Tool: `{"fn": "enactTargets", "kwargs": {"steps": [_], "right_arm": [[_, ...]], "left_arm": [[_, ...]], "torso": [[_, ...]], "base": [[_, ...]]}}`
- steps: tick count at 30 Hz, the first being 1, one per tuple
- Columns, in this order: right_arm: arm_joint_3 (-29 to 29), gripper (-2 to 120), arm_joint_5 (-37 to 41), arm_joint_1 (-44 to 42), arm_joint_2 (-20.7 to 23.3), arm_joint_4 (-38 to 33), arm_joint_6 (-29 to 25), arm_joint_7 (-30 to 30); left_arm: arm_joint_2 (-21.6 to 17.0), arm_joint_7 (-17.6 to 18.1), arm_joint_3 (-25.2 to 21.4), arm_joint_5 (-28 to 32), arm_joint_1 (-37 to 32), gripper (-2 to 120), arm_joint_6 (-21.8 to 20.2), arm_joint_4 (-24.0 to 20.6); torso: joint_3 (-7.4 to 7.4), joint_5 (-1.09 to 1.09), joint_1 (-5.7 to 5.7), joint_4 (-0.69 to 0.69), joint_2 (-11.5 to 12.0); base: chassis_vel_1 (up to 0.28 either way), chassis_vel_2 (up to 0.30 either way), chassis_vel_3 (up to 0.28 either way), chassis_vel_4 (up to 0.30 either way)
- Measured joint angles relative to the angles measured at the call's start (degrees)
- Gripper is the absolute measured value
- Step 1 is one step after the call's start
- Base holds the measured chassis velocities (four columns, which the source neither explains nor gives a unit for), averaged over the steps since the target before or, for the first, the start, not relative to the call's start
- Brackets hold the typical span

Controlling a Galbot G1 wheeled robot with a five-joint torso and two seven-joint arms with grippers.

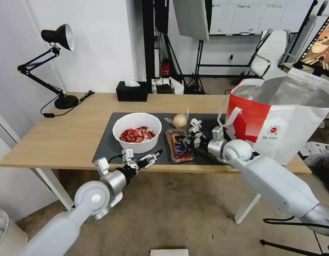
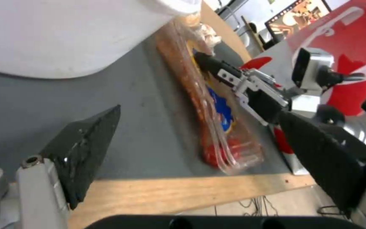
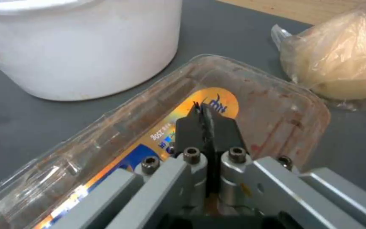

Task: Pick up the trash from the table and place it into the takeout bag.

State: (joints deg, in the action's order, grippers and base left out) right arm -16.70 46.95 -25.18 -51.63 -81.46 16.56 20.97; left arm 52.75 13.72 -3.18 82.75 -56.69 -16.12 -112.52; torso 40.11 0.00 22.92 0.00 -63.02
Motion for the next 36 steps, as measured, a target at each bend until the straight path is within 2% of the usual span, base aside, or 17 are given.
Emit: {"fn": "enactTargets", "kwargs": {"steps": [3,19,22,30,32,36], "right_arm": [[0.06,0,0.24,-0.38,0.30,-0.49,0.00,-0.11],[0.21,0,1.54,-0.76,0.49,-0.98,-0.01,-0.54],[0.11,0,1.67,-0.84,0.31,-1.09,-0.01,-0.81],[0.29,0,1.84,-1.56,0.40,-1.64,-0.01,-1.01],[0.36,0,1.87,-1.70,0.42,-1.78,-0.01,-1.12],[0.43,0,2.12,-1.91,0.56,-2.31,0.02,-1.50]], "left_arm": [[1.61,1.69,1.80,-0.01,1.96,100,-0.06,1.04],[4.92,3.32,8.16,1.91,9.60,100,-1.00,6.13],[6.16,5.59,10.73,1.89,11.38,100,-1.00,7.38],[7.35,6.13,11.86,1.77,12.79,100,-0.66,9.34],[7.48,6.37,12.11,1.75,13.02,97,-0.63,9.61],[7.79,6.67,12.54,1.72,13.37,83,-0.57,10.41]], "torso": [[0.00,0.00,0.00,0.00,0.00],[0.00,0.00,0.01,-0.01,0.00],[0.00,0.00,0.00,-0.01,0.00],[-0.02,0.00,-0.01,0.00,-0.01],[-0.02,0.01,-0.01,0.01,-0.01],[-0.02,0.01,-0.01,0.02,-0.01]], "base": [[0.000,0.000,0.000,0.000],[0.000,0.000,0.000,0.000],[0.000,0.000,0.000,0.000],[0.000,0.000,0.000,0.000],[0.000,0.000,0.000,0.000],[0.000,0.000,0.000,0.000]]}}
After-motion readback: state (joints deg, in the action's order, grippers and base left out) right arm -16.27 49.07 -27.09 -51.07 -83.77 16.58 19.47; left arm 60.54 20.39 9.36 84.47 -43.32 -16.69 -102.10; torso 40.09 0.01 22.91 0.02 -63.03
